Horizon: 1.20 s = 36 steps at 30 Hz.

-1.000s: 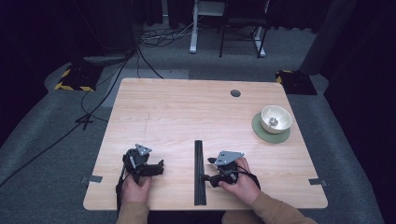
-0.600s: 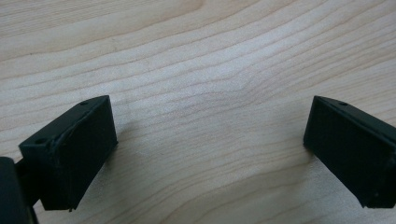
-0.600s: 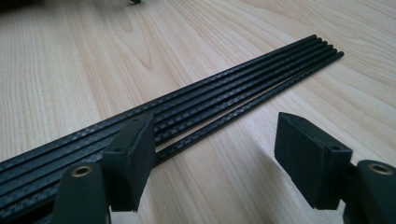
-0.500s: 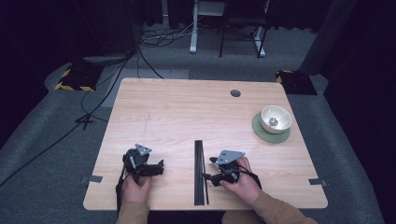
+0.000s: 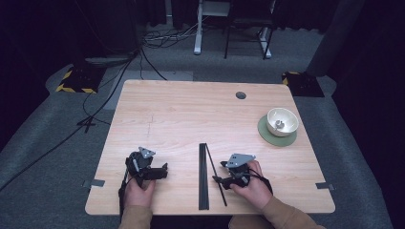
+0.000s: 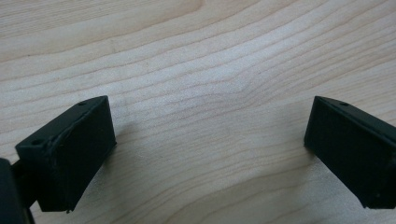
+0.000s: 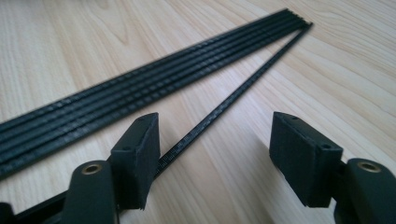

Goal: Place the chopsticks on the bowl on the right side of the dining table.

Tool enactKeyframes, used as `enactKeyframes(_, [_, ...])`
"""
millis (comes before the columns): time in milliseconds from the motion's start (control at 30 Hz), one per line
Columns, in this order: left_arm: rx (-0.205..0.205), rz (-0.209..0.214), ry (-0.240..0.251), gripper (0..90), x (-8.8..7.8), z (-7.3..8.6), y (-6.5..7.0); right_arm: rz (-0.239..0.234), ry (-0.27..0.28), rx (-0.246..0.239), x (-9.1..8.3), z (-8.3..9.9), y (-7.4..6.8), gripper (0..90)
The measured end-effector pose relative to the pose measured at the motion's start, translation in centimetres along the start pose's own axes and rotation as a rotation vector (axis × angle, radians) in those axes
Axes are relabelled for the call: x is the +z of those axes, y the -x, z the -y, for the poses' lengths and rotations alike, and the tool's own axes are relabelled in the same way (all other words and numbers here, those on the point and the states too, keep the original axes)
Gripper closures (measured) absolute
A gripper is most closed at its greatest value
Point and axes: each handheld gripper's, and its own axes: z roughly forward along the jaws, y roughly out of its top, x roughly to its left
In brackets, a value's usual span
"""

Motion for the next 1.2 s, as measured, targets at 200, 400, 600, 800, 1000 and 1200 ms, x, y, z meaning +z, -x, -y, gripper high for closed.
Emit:
enactKeyframes(200, [-0.001,-0.002,0.001,2.0,0.0,0.0,0.0,0.038,-0.014,0.048,-1.5,1.0,2.2,43.5])
enactKeyframes(400, [0.0,-0.001,0.0,2.0,0.0,0.0,0.0,0.064,-0.028,0.063,-2.3,1.4,3.7,58.1])
enactKeyframes(600, [0.0,0.0,0.0,2.0,0.0,0.0,0.0,0.072,-0.051,0.081,-2.9,1.6,4.4,78.0])
enactKeyframes(800, [-0.002,-0.002,-0.002,2.0,0.0,0.0,0.0,0.086,-0.055,0.114,-3.3,1.8,4.9,85.7])
enactKeyframes(1000, [0.0,-0.003,-0.001,2.0,0.0,0.0,0.0,0.09,-0.06,0.119,-3.5,2.0,5.1,86.2])
enactKeyframes(1200, [-0.001,-0.004,0.0,2.0,0.0,0.0,0.0,0.082,-0.042,0.106,-4.2,1.6,5.2,86.3])
